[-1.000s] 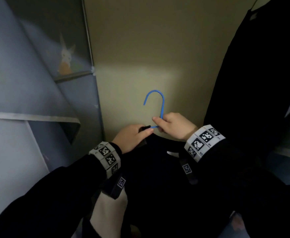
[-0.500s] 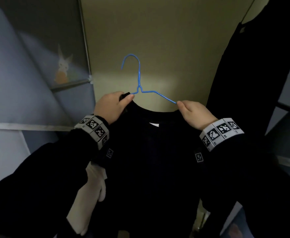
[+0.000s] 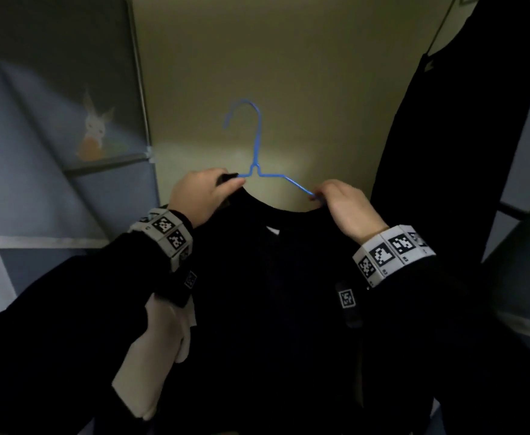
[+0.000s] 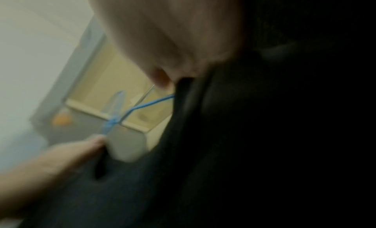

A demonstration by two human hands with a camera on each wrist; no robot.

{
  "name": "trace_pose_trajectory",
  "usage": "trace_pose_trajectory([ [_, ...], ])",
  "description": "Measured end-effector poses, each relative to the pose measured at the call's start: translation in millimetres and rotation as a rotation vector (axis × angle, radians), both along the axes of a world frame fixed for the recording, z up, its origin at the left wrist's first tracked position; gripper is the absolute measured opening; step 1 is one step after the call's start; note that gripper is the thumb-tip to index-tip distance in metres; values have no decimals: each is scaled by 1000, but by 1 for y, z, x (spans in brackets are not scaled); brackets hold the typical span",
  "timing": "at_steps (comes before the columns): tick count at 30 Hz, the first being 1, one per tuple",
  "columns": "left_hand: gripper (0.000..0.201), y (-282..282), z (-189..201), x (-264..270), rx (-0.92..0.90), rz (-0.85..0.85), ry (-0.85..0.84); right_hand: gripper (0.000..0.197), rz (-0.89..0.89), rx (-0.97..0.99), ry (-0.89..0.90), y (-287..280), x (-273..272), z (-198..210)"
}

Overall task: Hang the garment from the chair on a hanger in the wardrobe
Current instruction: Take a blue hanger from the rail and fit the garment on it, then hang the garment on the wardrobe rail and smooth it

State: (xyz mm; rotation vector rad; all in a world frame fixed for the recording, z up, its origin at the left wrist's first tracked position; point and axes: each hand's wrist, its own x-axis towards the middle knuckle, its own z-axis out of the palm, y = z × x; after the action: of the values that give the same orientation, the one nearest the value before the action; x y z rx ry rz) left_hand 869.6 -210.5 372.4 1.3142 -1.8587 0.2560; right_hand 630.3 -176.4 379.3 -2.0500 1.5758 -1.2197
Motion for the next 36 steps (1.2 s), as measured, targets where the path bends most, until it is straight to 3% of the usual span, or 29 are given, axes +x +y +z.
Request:
trace_pose_trajectory([
  [6, 49, -8, -7, 9, 24, 32, -10, 40, -177, -29, 130, -17, 9, -17],
  [11, 47, -21, -14, -37, 82, 15, -317, 30, -64, -48, -27, -27, 40, -15],
  [14, 45, -38, -9, -35, 59, -35, -271, 43, -64, 12, -104, -33, 40, -2],
  [18, 65, -76, 5, -6, -45, -59, -240, 35, -166, 7, -246, -46, 23, 20],
  [21, 53, -96, 13, 1, -104, -73, -212, 52, -227, -62, -288, -53, 16, 32],
  [24, 35, -104, 18, -14, -115, -126, -238, 30, -229, -90, -255, -63, 15, 37],
  [27, 41, -116, 24, -12, -146, -108, -186, 21, -222, -124, -206, -65, 9, 46],
  [29, 39, -127, 32, 1, -154, -85, -93, 30, -261, -124, -86, -63, -2, 48],
  [32, 35, -137, 46, 12, -172, -86, -31, 58, -317, -79, 66, -59, -20, 45],
  [36, 35, -142, 73, 2, -231, -81, -24, 53, -345, -200, 59, -59, -25, 53],
])
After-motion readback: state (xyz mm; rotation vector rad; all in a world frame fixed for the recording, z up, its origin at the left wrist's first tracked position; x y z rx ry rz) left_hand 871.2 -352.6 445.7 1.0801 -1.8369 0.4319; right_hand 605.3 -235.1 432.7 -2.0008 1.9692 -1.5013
